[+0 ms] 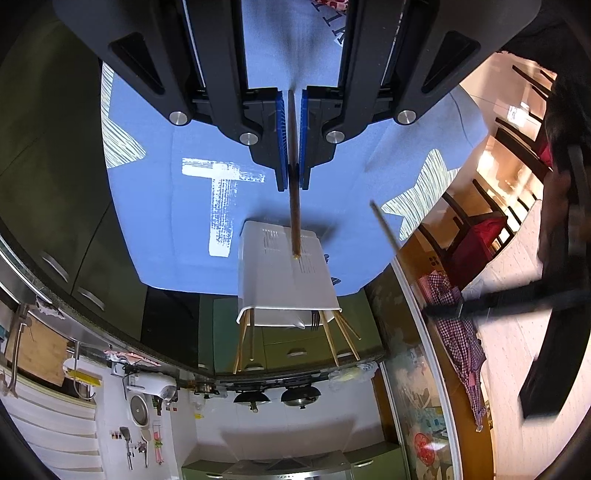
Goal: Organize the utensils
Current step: 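Drop both chopsticks into the white holder from the left and right tools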
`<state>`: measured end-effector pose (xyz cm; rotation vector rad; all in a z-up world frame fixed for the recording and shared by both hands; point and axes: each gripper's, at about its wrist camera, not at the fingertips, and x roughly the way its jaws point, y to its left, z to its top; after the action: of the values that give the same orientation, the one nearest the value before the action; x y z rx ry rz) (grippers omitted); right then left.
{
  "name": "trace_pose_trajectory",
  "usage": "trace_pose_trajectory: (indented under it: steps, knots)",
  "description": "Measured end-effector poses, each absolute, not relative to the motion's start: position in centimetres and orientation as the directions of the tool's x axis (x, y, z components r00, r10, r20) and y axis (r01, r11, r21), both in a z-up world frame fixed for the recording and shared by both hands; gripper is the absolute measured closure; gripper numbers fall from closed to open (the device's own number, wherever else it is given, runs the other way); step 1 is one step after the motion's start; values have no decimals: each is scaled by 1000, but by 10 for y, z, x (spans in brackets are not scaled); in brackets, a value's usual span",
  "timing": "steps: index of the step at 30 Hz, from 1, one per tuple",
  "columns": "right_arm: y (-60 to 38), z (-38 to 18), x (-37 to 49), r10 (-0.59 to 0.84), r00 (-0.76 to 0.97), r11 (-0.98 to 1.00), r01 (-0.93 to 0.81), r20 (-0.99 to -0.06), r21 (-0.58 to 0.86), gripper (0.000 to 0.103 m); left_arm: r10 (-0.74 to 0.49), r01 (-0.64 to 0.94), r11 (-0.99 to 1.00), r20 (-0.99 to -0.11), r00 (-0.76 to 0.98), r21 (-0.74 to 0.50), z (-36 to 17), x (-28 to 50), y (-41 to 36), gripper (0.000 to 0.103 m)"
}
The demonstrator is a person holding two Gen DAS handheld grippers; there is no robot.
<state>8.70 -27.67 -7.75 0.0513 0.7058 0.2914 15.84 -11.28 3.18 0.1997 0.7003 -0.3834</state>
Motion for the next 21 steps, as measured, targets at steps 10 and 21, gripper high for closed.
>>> trace_pose_trajectory:
  steps: [10, 21]
  knots:
    - [-282, -79, 89, 295, 720, 954, -251, -628, 161, 96, -281, 353, 935, -525, 803, 40, 108, 215, -139, 97]
    - [-279, -80, 88, 312, 718, 949, -263, -623, 172, 96, -240, 308, 951, -539, 807, 38, 76, 277, -162, 97]
